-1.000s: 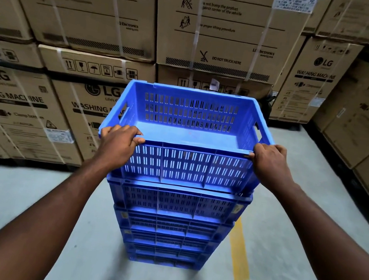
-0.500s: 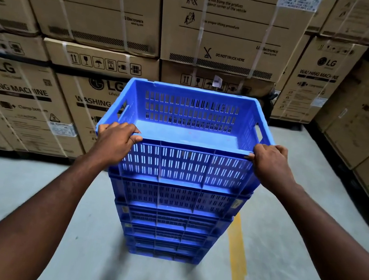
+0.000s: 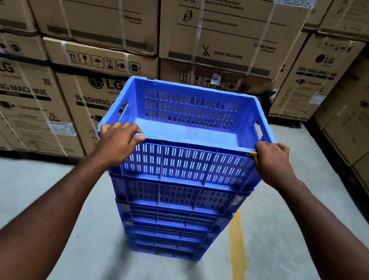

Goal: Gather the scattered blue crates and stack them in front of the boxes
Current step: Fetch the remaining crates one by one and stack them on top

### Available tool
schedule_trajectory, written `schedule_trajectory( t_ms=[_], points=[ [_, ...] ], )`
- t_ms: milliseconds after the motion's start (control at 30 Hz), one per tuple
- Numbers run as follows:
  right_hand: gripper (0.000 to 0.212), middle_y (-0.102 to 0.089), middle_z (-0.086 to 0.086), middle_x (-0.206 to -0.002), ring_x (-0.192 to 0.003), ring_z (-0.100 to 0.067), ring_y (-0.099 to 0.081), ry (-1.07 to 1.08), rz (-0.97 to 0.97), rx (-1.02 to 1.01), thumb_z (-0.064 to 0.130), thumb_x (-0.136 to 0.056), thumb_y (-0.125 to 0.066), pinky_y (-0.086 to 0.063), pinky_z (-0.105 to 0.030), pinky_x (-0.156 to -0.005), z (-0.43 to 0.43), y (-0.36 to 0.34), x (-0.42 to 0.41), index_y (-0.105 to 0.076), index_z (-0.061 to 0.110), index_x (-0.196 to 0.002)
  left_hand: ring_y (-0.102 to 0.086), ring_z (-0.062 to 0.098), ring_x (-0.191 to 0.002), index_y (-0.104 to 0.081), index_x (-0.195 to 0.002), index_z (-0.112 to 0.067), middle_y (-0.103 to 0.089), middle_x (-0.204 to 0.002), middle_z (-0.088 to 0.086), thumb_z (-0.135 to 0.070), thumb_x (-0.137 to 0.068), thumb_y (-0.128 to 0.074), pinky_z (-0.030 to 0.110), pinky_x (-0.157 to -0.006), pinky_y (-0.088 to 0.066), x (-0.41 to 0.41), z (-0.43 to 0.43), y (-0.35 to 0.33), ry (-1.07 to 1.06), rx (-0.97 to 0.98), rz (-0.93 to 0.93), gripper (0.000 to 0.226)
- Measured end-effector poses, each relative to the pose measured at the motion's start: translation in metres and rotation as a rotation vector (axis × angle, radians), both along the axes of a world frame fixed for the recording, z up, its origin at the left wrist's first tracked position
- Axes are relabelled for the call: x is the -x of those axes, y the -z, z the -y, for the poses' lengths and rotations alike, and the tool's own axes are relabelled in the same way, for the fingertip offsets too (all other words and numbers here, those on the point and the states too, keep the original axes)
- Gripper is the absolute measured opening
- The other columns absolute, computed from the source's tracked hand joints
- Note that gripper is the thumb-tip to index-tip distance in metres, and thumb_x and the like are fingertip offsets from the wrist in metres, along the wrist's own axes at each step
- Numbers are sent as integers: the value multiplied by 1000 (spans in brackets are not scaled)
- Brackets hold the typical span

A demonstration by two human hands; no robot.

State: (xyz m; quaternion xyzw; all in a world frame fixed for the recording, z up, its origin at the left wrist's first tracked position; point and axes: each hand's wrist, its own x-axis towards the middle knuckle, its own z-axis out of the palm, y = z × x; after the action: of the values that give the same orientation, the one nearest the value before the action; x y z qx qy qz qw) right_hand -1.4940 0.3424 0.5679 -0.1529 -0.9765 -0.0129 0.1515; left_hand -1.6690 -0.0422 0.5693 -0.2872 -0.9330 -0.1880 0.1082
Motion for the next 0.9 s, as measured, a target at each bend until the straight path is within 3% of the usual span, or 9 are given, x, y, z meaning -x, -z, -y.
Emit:
schedule_trajectory(
  t_ms=[267,433,567,700,900],
  points=[
    [20,-56,4,-81,-82,-23,-56,-15,7,-18,41,-96,-44,-27,-37,-91,9,2,-19,-43,26,-83,-51,17,-100,-60,-101,-33,-62,-98,-11,-67,-90,-38,37,-86,-22,-8,8,4,-28,12,-21,43],
    [33,-57,4,-93,-93,-19,-55,-55,-16,-26,54,-93,-46,-28,-41,-100,21,0,-25,-52,23,-99,-52,22,-109,-59,-116,-30,-63,-108,-6,-65,-87,-49,42,-96,-25,-14,7,6,-27,73,-71,47],
    [58,-55,2,-108,-106,-22,-51,-52,16,-66,64,-79,-62,-29,-42,-101,26,2,-6,-48,22,-116,-50,24,-117,-54,-123,-29,-61,-117,-5,-50,-80,-72,45,-103,-24,0,-12,0,-29,134,-58,51],
    [54,-56,-1,-97,-93,-25,-53,7,-29,-107,41,-66,-83,-32,-39,-93,24,10,9,-51,18,-103,-55,27,-104,-61,-111,-23,-66,-103,0,-29,-76,-79,46,-98,-29,8,-26,1,-103,159,-129,39],
    [54,-56,-4,-86,-80,-28,-51,37,-114,-127,32,-59,-87,-35,-40,-78,22,16,16,-49,15,-94,-56,26,-92,-60,-98,-23,-64,-90,-3,-18,-71,-82,47,-92,-33,19,-30,9,-118,141,-174,35]
  ],
)
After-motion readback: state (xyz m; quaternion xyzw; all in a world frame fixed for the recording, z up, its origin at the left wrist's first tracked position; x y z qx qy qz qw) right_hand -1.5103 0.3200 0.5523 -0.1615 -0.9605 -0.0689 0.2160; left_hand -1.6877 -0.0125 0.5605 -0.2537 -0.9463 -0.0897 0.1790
